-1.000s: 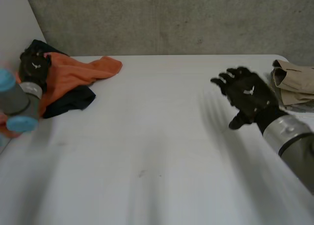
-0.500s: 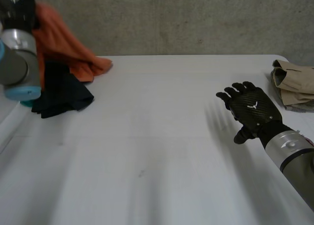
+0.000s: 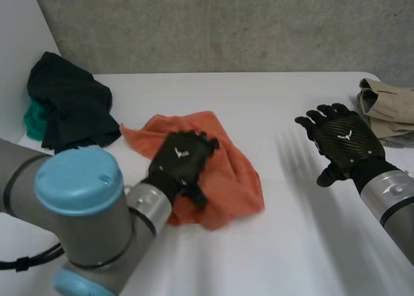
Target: Fold the laundry.
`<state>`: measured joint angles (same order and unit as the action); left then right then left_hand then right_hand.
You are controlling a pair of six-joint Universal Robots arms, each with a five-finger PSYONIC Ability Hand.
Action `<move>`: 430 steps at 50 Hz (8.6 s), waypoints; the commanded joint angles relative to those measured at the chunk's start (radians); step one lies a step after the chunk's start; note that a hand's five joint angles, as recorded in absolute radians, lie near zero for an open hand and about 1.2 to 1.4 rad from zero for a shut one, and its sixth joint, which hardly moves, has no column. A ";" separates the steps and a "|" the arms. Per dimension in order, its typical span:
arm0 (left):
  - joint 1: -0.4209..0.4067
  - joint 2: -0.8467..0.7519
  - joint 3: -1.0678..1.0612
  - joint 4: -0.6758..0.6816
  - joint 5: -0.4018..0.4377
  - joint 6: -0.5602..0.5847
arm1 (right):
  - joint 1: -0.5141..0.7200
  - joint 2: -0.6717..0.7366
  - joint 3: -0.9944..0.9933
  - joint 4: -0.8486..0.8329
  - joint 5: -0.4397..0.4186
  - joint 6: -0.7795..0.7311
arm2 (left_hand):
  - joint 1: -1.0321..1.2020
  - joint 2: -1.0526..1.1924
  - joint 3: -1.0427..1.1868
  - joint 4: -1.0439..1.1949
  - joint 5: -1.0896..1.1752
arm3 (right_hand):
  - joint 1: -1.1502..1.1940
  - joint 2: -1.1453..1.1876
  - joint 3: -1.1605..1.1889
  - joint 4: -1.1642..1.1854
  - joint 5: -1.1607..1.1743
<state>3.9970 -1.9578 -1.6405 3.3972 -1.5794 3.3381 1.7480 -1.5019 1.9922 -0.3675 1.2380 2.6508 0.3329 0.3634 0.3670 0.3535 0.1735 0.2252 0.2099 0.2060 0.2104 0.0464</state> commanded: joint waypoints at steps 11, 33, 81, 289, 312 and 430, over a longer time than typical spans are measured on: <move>0.166 0.266 0.093 -0.160 -0.007 0.044 | 0.036 0.098 -0.271 0.433 0.000 0.079 | -0.061 -0.091 -0.095 -0.081 -0.076 | -0.051 -0.035 -0.031 -0.036 -0.046; 0.222 -0.212 0.352 -0.280 0.271 0.277 | 0.252 0.370 -0.351 0.417 0.029 0.399 | 0.024 -0.006 -0.010 0.004 0.009 | 0.112 0.128 0.131 0.127 0.116; 0.145 0.020 0.527 0.377 -0.082 0.287 | 0.401 0.284 -0.930 -0.021 0.406 -0.037 | 1.063 1.033 1.029 1.043 1.048 | 1.171 1.186 1.190 1.186 1.175; 0.412 0.403 0.088 -0.338 0.061 0.284 | -0.105 -0.018 -0.863 0.978 0.121 -0.299 | 1.063 1.033 1.029 1.043 1.048 | 1.171 1.186 1.190 1.186 1.175; 0.383 -0.089 0.723 0.592 -0.020 0.222 | 0.018 0.491 -1.429 0.175 0.377 -0.152 | 1.063 1.033 1.029 1.043 1.048 | 1.171 1.186 1.190 1.186 1.175; 0.283 -0.006 0.091 0.011 -0.103 0.463 | -0.140 0.638 -1.099 0.674 0.176 -0.091 | -0.158 -0.189 -0.193 -0.179 -0.173 | -0.051 -0.035 -0.031 -0.036 -0.046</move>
<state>4.2849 -1.9999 -1.4757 3.4066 -1.7134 3.8189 1.6558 -0.8505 0.9275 0.1485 1.4496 2.4958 0.1857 0.2095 0.2104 0.2025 0.0485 0.2241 0.2093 0.2079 0.2100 0.0460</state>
